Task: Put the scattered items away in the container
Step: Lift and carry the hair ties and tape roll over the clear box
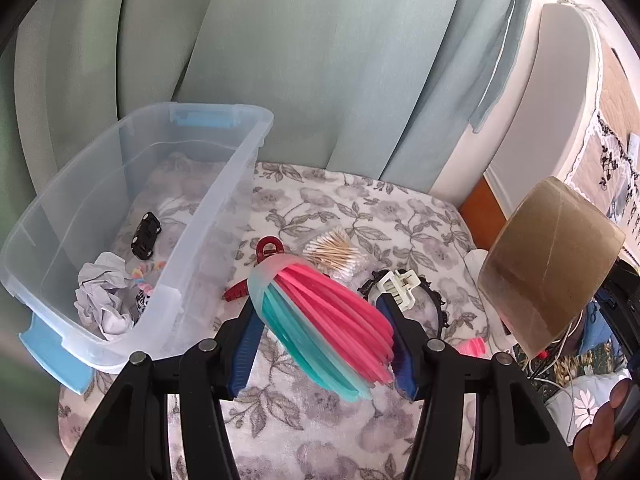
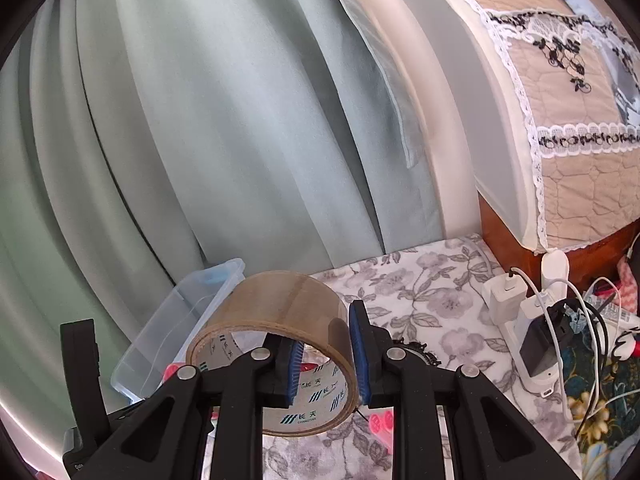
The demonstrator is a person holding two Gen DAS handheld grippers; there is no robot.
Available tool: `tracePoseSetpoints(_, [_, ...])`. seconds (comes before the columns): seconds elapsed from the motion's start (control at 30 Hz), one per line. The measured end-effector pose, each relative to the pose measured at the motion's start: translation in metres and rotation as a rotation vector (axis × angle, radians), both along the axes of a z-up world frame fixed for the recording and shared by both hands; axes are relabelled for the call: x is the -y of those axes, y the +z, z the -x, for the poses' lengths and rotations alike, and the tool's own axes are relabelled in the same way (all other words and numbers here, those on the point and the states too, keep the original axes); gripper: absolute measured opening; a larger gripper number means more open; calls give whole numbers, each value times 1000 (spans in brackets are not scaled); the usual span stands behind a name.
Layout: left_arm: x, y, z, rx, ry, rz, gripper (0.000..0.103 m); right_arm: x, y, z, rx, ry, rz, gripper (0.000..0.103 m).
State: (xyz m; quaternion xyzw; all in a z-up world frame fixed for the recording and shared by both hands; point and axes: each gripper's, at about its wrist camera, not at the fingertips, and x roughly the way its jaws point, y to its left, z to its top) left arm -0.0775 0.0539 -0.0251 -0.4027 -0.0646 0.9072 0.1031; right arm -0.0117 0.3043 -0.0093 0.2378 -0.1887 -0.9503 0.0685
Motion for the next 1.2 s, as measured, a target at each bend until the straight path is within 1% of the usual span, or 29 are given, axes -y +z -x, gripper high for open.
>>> tracePoseSetpoints(0.3, [29,37,-18,-87,14,-52,59,39,36,-13,-72,55,-53,24])
tracePoseSetpoints(0.47, [53,54,-25,-128,42,-85,59,61,54,-17,-104,86,-72,24])
tracePoseSetpoints(0.6, [74,63,-25,-149,73,-115,59,78,64,-15,-118,115,-82,24])
tracePoseSetpoints(0.87, [118,69,-23,-174,147,-153,59,119,79,-5,-134,180,-124,24])
tracePoseSetpoints(1.2, [173,60,-20,-157,260,-170,59,172,71,13,-100,283,-172,24])
